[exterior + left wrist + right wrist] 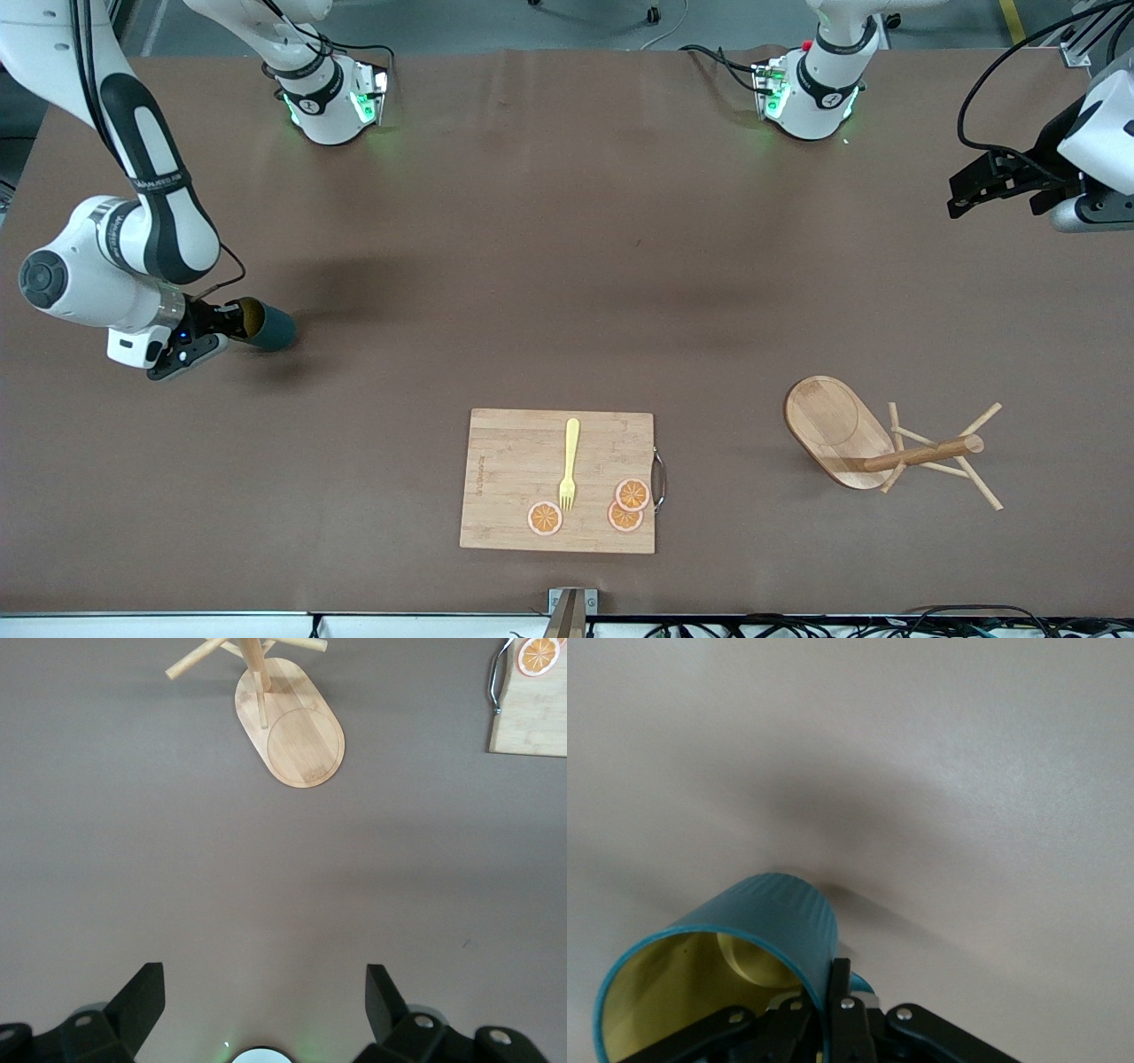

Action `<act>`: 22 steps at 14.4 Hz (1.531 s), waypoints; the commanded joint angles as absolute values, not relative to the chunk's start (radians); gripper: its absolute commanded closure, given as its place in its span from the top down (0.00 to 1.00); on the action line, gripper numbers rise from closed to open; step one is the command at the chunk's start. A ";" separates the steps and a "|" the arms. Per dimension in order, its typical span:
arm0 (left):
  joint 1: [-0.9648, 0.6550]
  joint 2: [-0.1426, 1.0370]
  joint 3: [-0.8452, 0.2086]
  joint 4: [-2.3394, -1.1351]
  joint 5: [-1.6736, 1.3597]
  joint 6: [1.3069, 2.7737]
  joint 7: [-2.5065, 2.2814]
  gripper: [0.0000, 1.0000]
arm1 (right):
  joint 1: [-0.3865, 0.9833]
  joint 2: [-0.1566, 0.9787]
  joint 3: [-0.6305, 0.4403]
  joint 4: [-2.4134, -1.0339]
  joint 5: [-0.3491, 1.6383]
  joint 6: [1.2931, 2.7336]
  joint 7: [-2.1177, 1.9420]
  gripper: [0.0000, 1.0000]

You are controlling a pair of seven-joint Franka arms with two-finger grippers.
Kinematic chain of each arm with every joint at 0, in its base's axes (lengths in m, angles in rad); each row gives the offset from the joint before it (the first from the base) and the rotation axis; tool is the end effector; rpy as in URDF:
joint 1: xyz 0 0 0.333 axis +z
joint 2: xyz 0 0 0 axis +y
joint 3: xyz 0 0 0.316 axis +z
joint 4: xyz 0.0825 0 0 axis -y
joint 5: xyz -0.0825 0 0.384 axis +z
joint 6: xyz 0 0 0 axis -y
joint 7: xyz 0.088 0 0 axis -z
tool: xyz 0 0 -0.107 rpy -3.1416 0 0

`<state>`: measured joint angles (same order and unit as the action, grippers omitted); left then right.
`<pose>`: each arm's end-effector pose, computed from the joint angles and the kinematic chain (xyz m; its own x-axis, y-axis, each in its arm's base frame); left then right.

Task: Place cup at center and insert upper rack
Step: 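Carry the teal mug with the right gripper to the table center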

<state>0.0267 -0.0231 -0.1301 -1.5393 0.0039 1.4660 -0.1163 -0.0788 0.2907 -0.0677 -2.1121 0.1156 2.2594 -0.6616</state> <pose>0.5338 -0.0559 0.6428 0.9987 0.0136 -0.0492 0.0130 -0.9998 -0.0127 0.5556 -0.0786 0.2657 0.9012 0.4264 -0.0775 0.4144 -0.9001 -0.1344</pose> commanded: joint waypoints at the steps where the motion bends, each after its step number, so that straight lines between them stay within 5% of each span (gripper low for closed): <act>1: 0.031 -0.021 -0.132 -1.532 -0.005 1.456 -0.094 1.00 | 0.041 0.151 -0.066 -2.154 0.135 2.180 -0.427 0.00; 9: 0.041 -0.021 -0.130 -1.531 -0.002 1.457 -0.094 1.00 | 0.608 0.077 -0.067 -2.177 0.135 2.233 0.456 0.00; 14: 0.057 -0.021 -0.129 -1.531 -0.003 1.457 -0.092 1.00 | 0.869 0.242 -0.069 -2.056 0.127 2.293 0.973 0.00; 22: 0.074 -0.005 -0.129 -1.532 -0.005 1.471 -0.098 1.00 | 0.997 0.529 -0.069 -1.855 0.129 2.410 1.167 0.00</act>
<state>0.0611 -0.0131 -0.1251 -1.5404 0.0039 1.4680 -0.1157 0.9644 0.4386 -0.0534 -1.9471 0.1204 2.4131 1.1466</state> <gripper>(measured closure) 0.000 0.956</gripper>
